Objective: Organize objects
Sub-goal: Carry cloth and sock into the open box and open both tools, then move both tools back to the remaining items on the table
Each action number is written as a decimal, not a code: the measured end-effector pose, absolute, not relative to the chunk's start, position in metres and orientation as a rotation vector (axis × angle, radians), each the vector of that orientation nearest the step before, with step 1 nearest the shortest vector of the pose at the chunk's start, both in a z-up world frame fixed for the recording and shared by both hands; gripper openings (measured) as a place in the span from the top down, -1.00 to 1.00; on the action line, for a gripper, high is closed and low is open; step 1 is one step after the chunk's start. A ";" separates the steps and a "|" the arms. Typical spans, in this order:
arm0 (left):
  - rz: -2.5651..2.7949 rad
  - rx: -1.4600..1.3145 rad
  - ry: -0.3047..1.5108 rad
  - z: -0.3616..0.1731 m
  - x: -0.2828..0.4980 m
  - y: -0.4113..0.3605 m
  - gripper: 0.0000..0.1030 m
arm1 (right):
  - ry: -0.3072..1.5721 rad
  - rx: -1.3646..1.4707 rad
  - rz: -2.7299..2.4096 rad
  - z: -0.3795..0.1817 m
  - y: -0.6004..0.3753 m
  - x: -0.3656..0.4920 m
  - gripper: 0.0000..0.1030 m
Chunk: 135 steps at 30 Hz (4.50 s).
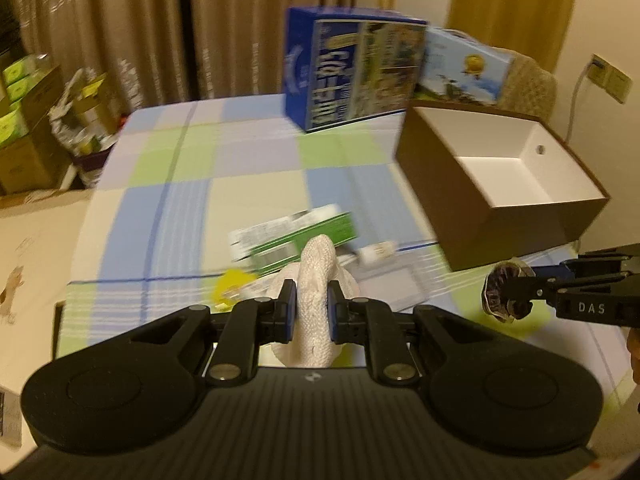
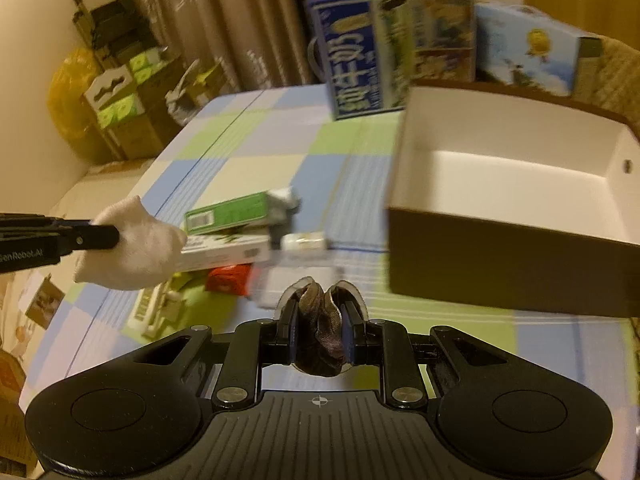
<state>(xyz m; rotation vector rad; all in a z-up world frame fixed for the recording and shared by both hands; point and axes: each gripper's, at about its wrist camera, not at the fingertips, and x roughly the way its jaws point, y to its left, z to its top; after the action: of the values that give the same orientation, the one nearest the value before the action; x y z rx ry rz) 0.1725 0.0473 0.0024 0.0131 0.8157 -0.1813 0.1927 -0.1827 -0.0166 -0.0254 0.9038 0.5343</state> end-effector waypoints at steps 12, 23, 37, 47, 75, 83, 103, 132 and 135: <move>-0.357 0.046 0.739 0.024 0.201 -0.080 0.76 | 0.803 0.013 0.461 0.031 -0.284 0.215 0.64; -0.434 0.052 0.691 0.039 0.244 -0.166 0.76 | 0.741 0.029 0.401 0.053 -0.347 0.263 0.64; -0.456 0.017 0.835 -0.006 0.308 -0.233 0.76 | 0.832 0.072 0.343 0.012 -0.384 0.322 0.64; -0.447 -0.023 0.948 -0.039 0.336 -0.255 0.46 | 0.890 0.088 0.319 -0.009 -0.402 0.343 0.63; -0.303 -0.016 0.927 -0.001 0.310 -0.195 -0.80 | 0.895 0.120 0.377 0.006 -0.394 0.330 -0.11; -0.300 -0.032 0.899 0.012 0.288 -0.180 -0.83 | 0.862 0.150 0.369 0.023 -0.394 0.306 -0.12; -0.231 -0.090 0.901 0.023 0.211 -0.090 -0.83 | 0.860 0.170 0.390 0.030 -0.346 0.230 -0.12; -0.001 -0.178 1.002 -0.015 0.135 0.076 -0.83 | 0.989 0.106 0.513 -0.009 -0.219 0.175 -0.12; -0.001 -0.185 1.005 -0.020 0.135 0.081 -0.83 | 0.997 0.100 0.515 -0.013 -0.212 0.173 -0.12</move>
<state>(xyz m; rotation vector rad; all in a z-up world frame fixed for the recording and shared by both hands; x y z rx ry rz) 0.1352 0.0813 -0.0198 -0.1847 1.0052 -0.0010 0.1734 -0.2123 -0.0133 0.0997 0.9975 0.5150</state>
